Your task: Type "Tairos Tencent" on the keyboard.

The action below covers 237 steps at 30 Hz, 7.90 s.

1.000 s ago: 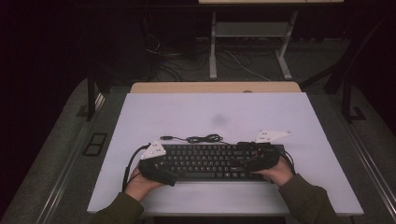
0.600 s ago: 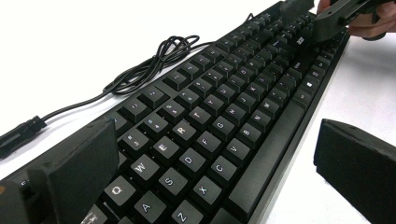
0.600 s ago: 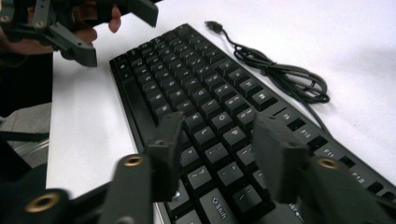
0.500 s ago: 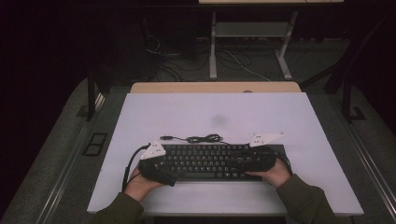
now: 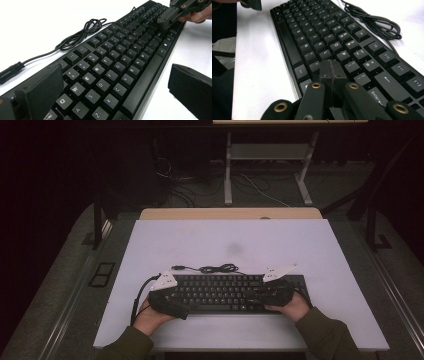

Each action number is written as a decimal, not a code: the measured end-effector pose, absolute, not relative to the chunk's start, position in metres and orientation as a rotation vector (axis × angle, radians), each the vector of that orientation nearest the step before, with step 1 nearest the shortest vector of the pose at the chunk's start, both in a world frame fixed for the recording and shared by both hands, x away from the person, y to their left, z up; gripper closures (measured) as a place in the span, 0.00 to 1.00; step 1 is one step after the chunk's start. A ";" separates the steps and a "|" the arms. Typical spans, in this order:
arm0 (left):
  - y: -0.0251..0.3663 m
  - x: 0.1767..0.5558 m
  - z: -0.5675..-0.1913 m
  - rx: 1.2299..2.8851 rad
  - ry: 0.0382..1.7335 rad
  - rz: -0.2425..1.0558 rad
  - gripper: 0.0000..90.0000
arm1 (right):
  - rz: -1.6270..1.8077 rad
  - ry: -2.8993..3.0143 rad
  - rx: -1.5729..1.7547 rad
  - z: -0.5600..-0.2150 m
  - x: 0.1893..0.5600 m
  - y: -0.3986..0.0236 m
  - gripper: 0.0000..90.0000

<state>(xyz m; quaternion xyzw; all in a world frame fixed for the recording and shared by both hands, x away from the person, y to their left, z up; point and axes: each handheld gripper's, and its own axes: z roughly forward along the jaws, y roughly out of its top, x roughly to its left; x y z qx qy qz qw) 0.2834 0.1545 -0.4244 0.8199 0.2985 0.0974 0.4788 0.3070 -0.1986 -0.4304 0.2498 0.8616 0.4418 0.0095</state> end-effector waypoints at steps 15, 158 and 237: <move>0.154 0.283 -0.424 2.000 0.731 0.238 0.00 | 1.303 2.730 0.763 -0.436 0.306 -0.197 0.99; 0.162 0.295 -0.428 1.997 0.781 0.184 0.31 | 1.384 2.670 0.813 -0.428 0.310 -0.199 0.78; 0.177 0.301 -0.434 2.137 0.833 0.209 0.99 | 1.526 2.528 0.861 -0.427 0.335 -0.157 0.28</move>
